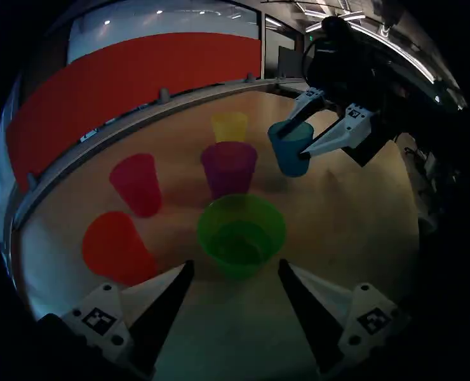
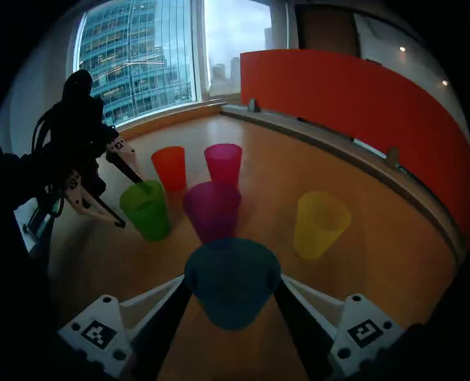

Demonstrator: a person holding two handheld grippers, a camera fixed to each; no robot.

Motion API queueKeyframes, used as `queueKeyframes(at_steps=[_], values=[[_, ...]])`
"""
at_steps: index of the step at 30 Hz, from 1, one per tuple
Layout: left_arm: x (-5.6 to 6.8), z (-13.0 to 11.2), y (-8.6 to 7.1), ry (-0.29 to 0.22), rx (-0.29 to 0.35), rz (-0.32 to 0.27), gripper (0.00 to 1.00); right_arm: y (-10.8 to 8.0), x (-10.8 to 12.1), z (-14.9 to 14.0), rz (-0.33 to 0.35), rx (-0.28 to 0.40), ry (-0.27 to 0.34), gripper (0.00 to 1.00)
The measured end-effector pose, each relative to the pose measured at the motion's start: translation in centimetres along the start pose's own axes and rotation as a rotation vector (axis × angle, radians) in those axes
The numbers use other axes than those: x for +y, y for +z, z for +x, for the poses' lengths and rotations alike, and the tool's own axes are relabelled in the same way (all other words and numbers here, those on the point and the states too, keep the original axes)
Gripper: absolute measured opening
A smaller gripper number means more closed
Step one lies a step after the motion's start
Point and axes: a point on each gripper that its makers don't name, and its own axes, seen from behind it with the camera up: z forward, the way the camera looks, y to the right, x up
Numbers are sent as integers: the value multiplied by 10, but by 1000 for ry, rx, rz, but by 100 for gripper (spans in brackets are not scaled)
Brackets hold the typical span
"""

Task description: Pour water

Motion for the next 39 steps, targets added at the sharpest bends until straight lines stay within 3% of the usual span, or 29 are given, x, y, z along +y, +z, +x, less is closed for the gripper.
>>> queueKeyframes(at_steps=[17, 39], values=[[1, -1, -9, 1, 15, 13, 99, 6, 1, -11, -12, -10, 4, 91], [7, 2, -9, 15, 12, 13, 99, -1, 1, -24, -35, -32, -7, 91]])
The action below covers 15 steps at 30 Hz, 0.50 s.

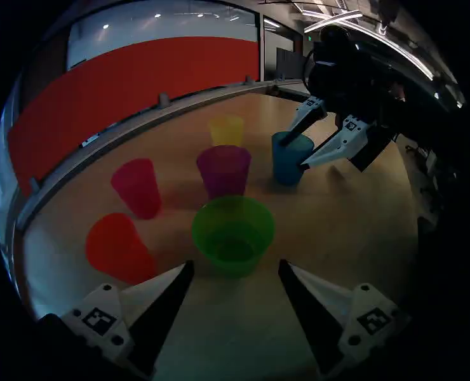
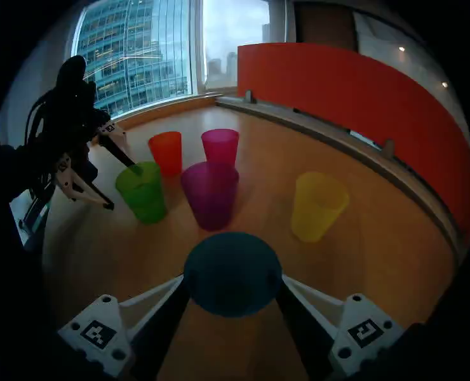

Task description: Pour water

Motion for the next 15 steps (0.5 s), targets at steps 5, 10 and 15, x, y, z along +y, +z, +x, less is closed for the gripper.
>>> queueKeyframes(at_steps=[5, 10, 15], values=[[0, -1, -2, -6, 2, 0, 99, -1, 1, -1, -9, -3, 2, 100], [-2, -1, -6, -15, 7, 12, 99, -6, -2, -3, -4, -4, 10, 100], [-4, -3, -12, -26, 15, 29, 99, -14, -2, -8, -20, -6, 6, 100]])
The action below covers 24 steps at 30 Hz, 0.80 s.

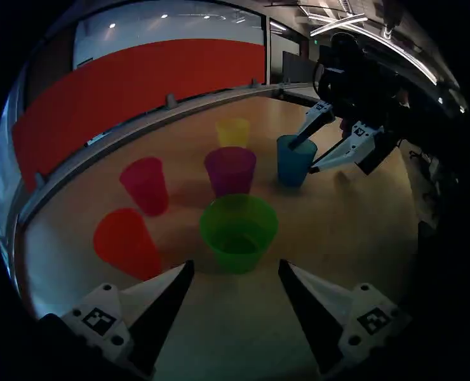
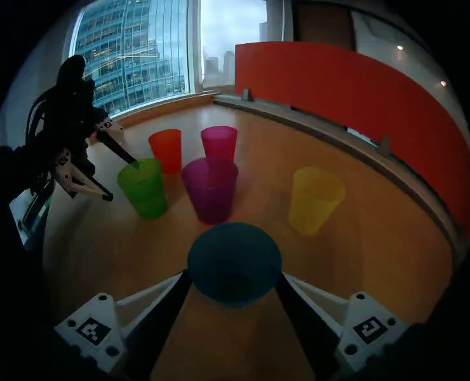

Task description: Pour water

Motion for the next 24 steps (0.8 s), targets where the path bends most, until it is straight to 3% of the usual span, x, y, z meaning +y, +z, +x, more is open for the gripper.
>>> queueKeyframes(at_steps=[12, 24], values=[[-10, -1, -27, -58, 50, 75, 99, -36, 2, -13, -58, 32, 25, 100], [-24, 3, -55, -121, 130, 191, 99, -70, -1, -20, -132, 100, 59, 100]])
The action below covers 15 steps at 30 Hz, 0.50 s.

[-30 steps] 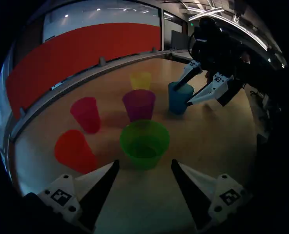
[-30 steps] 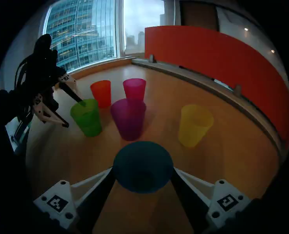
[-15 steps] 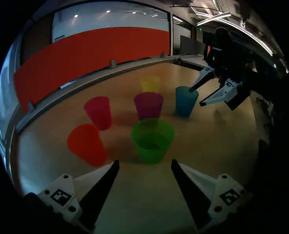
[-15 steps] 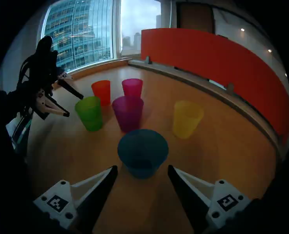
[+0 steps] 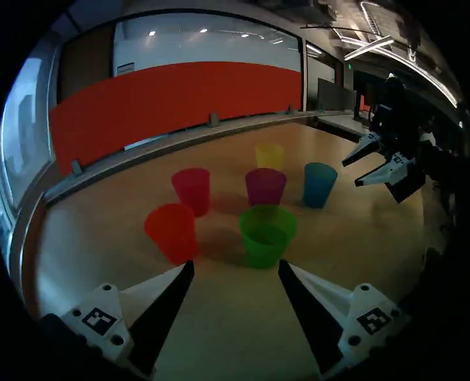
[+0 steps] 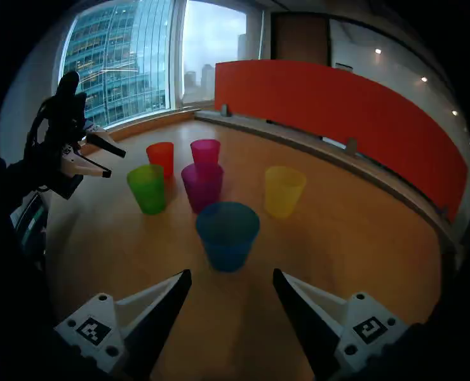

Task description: Pour water

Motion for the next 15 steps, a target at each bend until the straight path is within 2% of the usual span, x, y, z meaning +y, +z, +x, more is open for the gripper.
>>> queueKeyframes(at_steps=[5, 11, 15], values=[[-14, 10, -9, -36, 69, 78, 99, -15, 3, 7, -51, 64, 26, 100], [-26, 16, -19, -92, 139, 158, 99, -32, 16, 14, -145, 143, 75, 100], [-35, 25, -29, -97, 196, 226, 99, -45, 30, 21, -220, 197, 109, 100]])
